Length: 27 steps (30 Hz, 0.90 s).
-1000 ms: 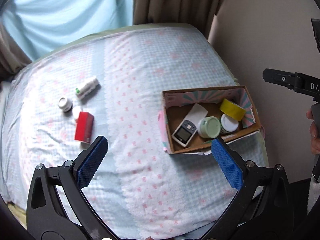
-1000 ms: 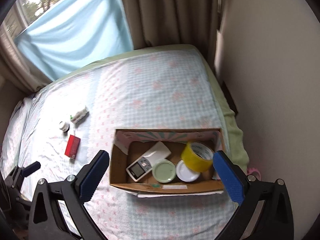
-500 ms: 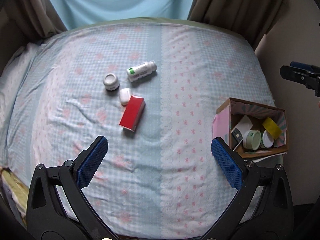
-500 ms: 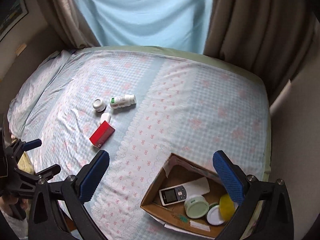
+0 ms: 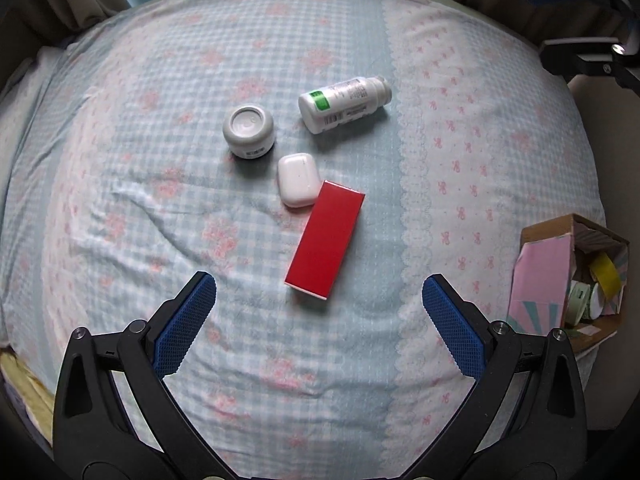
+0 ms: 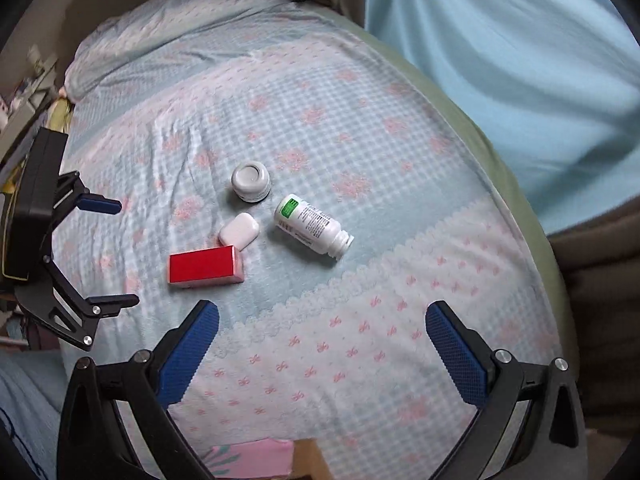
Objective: Organize rigid objects
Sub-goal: 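Grasp the red box with the left tool while the right tool grasps the white pill bottle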
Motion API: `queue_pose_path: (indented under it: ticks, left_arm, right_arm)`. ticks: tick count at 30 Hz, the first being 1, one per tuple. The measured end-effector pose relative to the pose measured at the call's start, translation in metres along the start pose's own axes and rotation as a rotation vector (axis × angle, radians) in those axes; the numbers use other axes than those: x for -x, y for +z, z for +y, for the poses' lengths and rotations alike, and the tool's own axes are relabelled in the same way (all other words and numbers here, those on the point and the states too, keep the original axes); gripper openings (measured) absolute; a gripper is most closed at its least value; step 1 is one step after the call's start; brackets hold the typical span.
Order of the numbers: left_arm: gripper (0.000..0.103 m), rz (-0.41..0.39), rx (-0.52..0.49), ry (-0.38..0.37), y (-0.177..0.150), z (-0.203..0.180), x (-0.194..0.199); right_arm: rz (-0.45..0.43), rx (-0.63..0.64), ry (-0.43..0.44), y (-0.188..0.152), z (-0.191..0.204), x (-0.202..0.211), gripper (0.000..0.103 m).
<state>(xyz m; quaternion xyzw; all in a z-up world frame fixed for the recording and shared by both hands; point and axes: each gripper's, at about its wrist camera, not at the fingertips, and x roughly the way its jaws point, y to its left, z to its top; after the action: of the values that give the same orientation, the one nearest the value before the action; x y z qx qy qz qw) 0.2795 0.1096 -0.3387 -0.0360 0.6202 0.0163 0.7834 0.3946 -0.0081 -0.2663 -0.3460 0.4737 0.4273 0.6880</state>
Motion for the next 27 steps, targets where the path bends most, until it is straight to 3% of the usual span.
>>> queue_pose_path:
  ticks: [5, 10, 13, 16, 19, 22, 24, 27]
  left_arm:
    - [0.097, 0.117, -0.018, -0.012, 0.017, 0.004, -0.063]
    - [0.095, 0.165, -0.061, -0.003, 0.022, -0.001, -0.107]
    - [0.088, 0.187, -0.080, -0.015, 0.020, -0.006, -0.123]
    - [0.087, 0.199, -0.103, -0.019, 0.018, -0.011, -0.133]
    - [0.085, 0.206, -0.105, -0.033, 0.020, -0.014, -0.141]
    - [0.065, 0.219, -0.108, -0.048, 0.021, -0.017, -0.148]
    - [0.062, 0.218, -0.117, -0.043, 0.022, -0.022, -0.150]
    - [0.047, 0.217, -0.124, -0.036, 0.023, -0.025, -0.151]
  right_arm:
    - [0.099, 0.260, 0.015, 0.039, 0.008, -0.083, 0.103]
    - [0.221, 0.470, -0.019, 0.056, 0.023, -0.161, 0.103]
    - [0.272, 0.562, -0.016, 0.059, 0.031, -0.191, 0.097]
    - [0.308, 0.622, -0.008, 0.061, 0.036, -0.209, 0.094]
    - [0.335, 0.661, 0.006, 0.063, 0.038, -0.219, 0.087]
    - [0.356, 0.685, 0.018, 0.065, 0.039, -0.225, 0.075]
    - [0.375, 0.684, 0.029, 0.065, 0.038, -0.229, 0.064]
    - [0.374, 0.695, 0.029, 0.063, 0.037, -0.231, 0.052]
